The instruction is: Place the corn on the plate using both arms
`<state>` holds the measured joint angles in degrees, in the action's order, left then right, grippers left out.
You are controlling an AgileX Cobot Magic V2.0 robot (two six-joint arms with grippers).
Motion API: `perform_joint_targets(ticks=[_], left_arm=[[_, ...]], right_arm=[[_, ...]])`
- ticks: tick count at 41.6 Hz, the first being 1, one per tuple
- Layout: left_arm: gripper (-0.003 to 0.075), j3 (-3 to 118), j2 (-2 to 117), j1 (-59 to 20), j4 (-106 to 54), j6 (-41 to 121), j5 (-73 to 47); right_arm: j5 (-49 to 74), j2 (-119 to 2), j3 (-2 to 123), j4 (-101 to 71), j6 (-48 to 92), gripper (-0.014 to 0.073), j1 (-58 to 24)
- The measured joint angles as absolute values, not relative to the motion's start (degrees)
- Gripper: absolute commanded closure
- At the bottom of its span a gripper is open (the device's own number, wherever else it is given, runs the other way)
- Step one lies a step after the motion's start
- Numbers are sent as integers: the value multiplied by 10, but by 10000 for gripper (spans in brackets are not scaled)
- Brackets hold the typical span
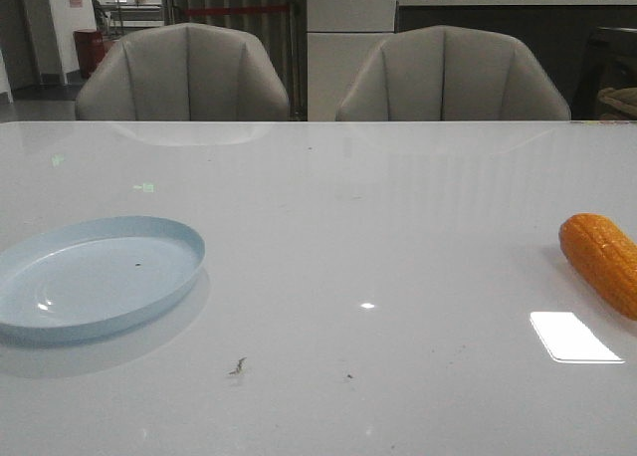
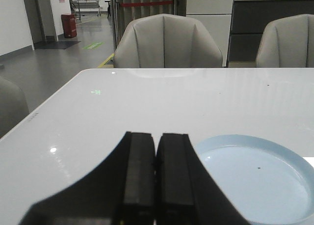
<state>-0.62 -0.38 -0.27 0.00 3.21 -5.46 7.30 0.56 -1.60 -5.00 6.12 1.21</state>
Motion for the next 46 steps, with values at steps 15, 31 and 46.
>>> perform_joint_targets(ticks=[15,31,46], left_arm=[[626,-6,-4,-3,-4,32,-52],[626,-6,-4,-3,-6,32,-31],[626,-6,-4,-3,-8,32,25]], right_arm=[[73,6,-16,-50,61,567,12],[73,6,-16,-50,61,567,12],[65,6,-16,-50,61,567,12]])
